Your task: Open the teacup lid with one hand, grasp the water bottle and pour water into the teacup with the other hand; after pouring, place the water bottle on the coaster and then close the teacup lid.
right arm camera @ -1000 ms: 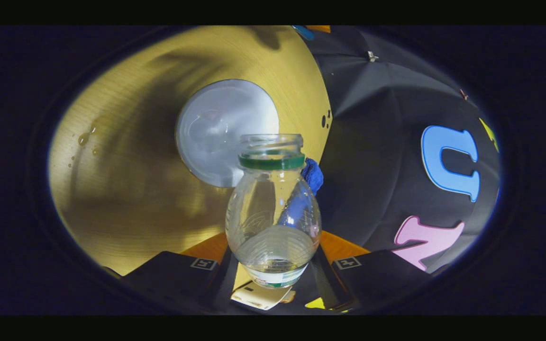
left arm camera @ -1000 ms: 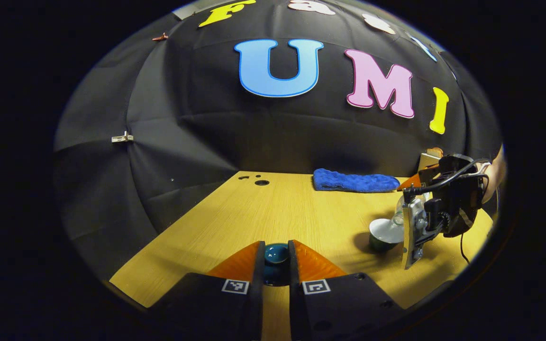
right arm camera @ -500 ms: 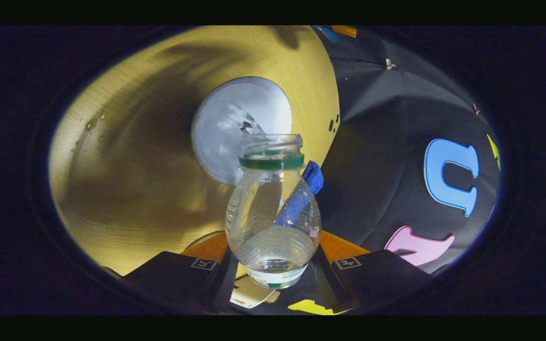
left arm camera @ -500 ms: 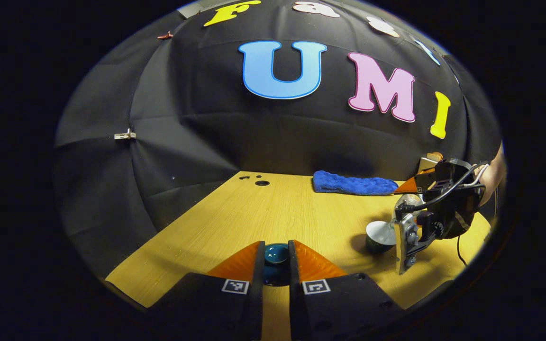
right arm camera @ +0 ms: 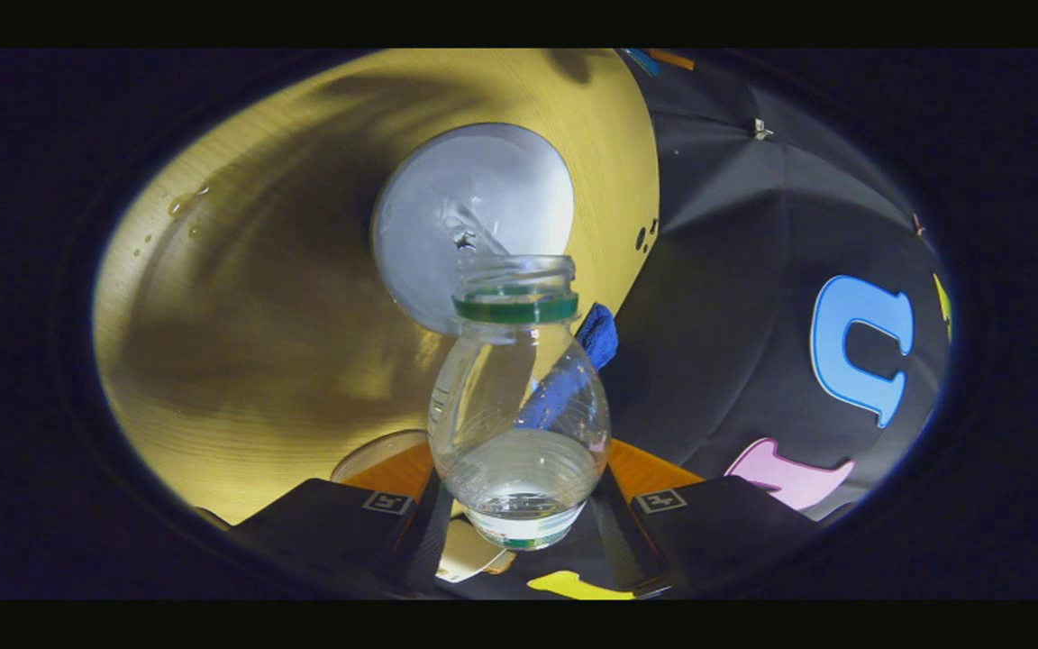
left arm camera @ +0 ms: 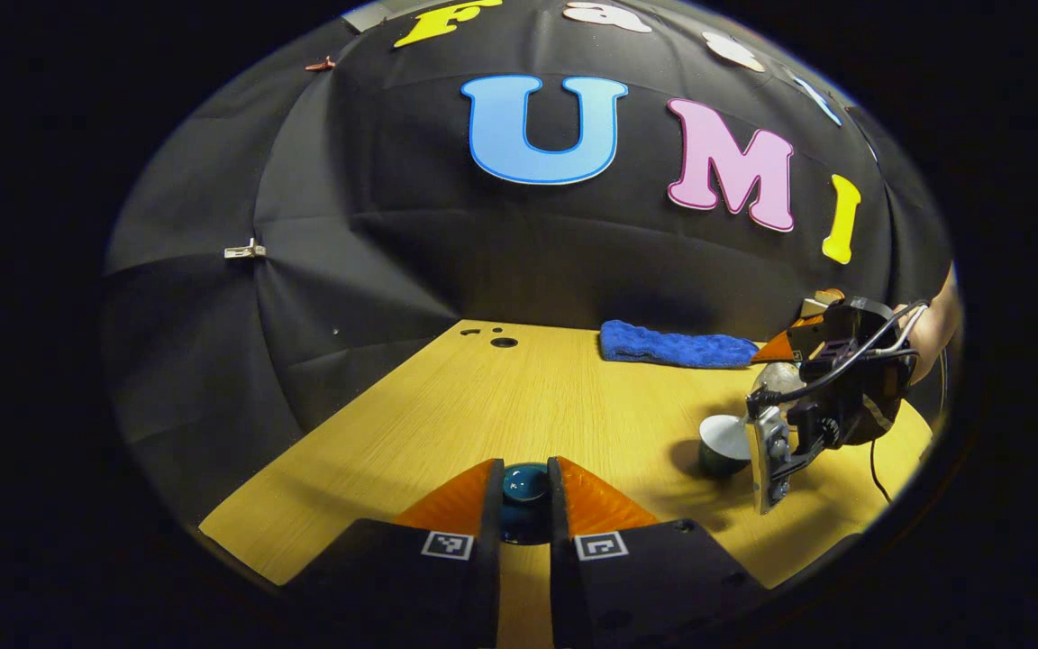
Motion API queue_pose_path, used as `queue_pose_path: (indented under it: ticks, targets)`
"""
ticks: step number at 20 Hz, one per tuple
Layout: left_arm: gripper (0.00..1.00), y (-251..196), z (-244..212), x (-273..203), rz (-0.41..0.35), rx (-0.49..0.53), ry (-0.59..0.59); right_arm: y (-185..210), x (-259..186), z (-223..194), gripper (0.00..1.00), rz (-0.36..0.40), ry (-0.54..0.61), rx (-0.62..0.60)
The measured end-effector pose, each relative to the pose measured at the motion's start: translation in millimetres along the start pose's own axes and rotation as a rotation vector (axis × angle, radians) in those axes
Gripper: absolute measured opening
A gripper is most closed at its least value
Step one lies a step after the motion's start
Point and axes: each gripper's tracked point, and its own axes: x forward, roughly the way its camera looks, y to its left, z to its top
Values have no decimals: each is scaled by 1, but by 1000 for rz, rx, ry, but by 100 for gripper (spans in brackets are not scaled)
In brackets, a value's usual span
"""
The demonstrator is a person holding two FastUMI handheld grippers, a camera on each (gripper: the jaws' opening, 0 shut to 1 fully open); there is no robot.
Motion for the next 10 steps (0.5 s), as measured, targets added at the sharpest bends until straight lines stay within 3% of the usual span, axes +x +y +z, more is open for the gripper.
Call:
queue_pose_path:
  ticks: [6, 7, 8, 9, 10]
  targets:
    - [27, 1, 5, 2, 2, 7, -9, -7, 0, 0, 70, -5, -5, -53]
    - [27, 1, 5, 2, 3, 7, -11, -8, 0, 0, 74, -4, -5, -61]
    - [27, 2, 6, 2, 4, 5, -13, -8, 0, 0, 70, -1, -4, -65]
    - [30, 1, 4, 2, 3, 2, -13, -9, 0, -1, 74, -2, -4, -71]
    - [27, 1, 4, 2, 2, -2, -13, -10, 1, -1, 70, 0, -5, -77]
